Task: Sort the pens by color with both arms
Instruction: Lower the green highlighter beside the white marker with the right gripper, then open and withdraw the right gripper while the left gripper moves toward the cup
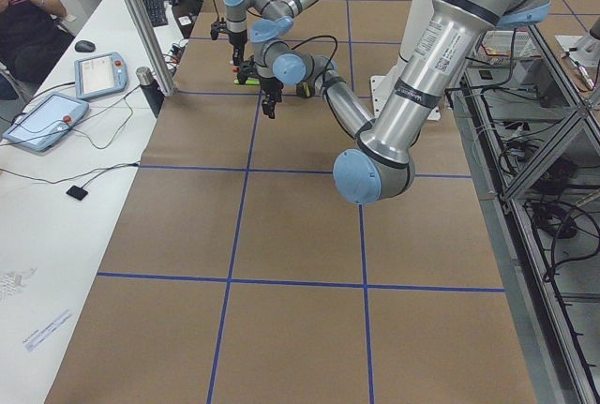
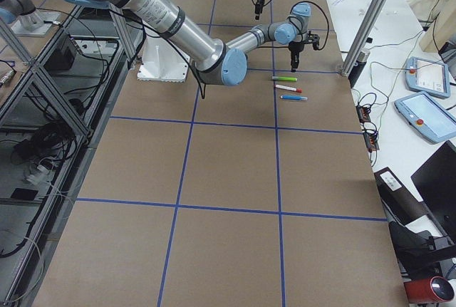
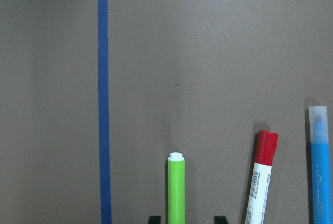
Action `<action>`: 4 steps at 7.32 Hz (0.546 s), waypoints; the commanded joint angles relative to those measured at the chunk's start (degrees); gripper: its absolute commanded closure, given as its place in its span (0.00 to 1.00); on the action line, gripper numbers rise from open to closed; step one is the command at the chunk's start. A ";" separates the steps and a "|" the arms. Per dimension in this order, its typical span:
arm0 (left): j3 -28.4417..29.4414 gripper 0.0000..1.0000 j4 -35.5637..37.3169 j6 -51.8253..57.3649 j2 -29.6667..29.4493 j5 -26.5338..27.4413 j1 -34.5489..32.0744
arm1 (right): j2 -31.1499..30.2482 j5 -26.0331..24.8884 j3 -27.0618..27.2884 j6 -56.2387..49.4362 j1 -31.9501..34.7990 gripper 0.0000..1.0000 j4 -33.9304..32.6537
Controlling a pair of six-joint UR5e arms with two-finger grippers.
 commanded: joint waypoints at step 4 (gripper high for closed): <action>0.27 0.17 0.02 -14.36 -4.36 -0.68 1.08 | -13.94 5.91 15.51 -10.77 6.60 0.27 -1.21</action>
